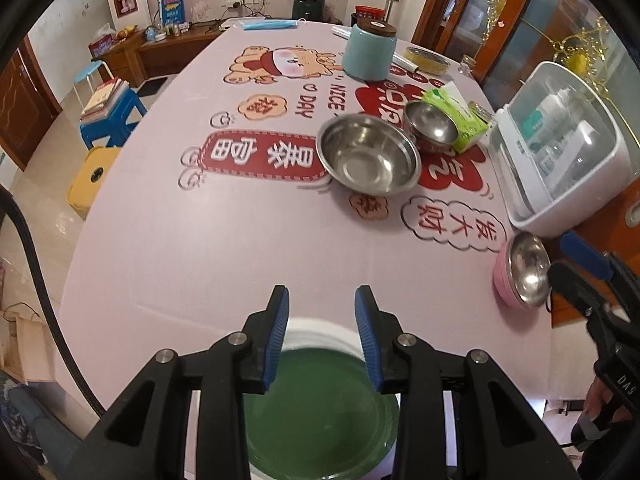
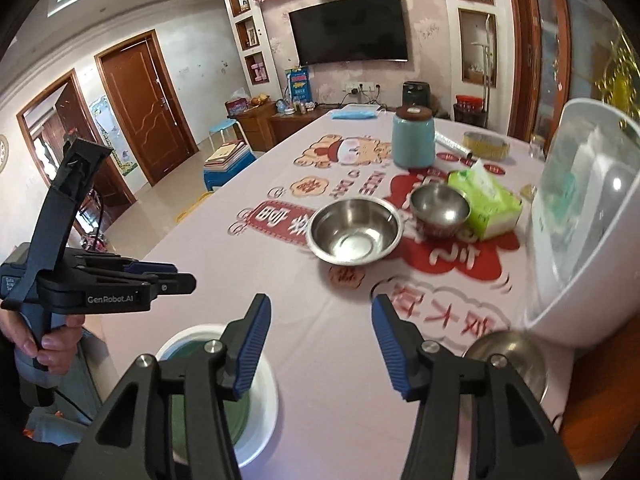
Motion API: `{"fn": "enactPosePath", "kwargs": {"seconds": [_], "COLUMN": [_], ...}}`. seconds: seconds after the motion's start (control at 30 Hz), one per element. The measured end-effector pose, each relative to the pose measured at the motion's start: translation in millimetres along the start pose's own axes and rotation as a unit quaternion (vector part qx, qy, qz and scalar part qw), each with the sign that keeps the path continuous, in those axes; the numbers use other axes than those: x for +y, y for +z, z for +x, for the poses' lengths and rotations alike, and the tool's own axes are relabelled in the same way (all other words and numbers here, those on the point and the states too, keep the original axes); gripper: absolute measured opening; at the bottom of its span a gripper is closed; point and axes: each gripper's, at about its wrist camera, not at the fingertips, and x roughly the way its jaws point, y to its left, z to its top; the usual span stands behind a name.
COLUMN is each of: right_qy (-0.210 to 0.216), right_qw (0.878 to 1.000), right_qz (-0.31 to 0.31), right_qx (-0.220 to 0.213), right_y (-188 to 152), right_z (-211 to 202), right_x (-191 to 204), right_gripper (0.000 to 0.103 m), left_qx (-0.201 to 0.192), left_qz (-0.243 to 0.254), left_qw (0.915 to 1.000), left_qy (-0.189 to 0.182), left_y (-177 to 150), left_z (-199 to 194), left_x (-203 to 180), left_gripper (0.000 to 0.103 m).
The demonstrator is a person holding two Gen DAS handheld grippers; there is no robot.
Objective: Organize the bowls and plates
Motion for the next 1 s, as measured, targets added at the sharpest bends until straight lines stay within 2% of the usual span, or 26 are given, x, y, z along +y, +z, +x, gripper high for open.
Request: {"fn": "enactPosePath", "kwargs": {"seconds": [0.07,0.33,0.47,0.73,1.0], "right_qy": [-0.009,-0.029,-0.032,-0.037,-0.033], "right_qw": [1.0,0.999,0.999,0.998,0.996], "right_qz": [-0.002,0.016,0.033,0.058,0.076], "right_qx": [-0.003,-0.02,-0.012,0.006,0.029], "right_y": [10.4,47.6,48.9,45.0,34.8], "right_z": [4.4,30.3,55.6,103.2,141.8], "right_x": [-7.3,-36.8,-42.8,-51.3,-63.1], "right_gripper": [0.054,0.058,0.059,0.059,0.059], "left_qx": [0.015,0.034,0.042,0.074,0.086], "left_qz": [-0.004,-0.02,-0.014,-0.009,-0.017], "left_qw": [0.9997,0.999,0.9988,0.9972,0.9958], "left_qy": [0.018,0.02,0.02,0.004,-0.029], "left_y": [12.7,63.2,85.1,110.9,123.5], "left_z": [4.9,22.4,36.7,87.3,136.1], "left_x": [-0.5,4.5,4.9,2.1,-4.6], "left_gripper": [0.037,0.038,0.044,0.044,0.044]}}
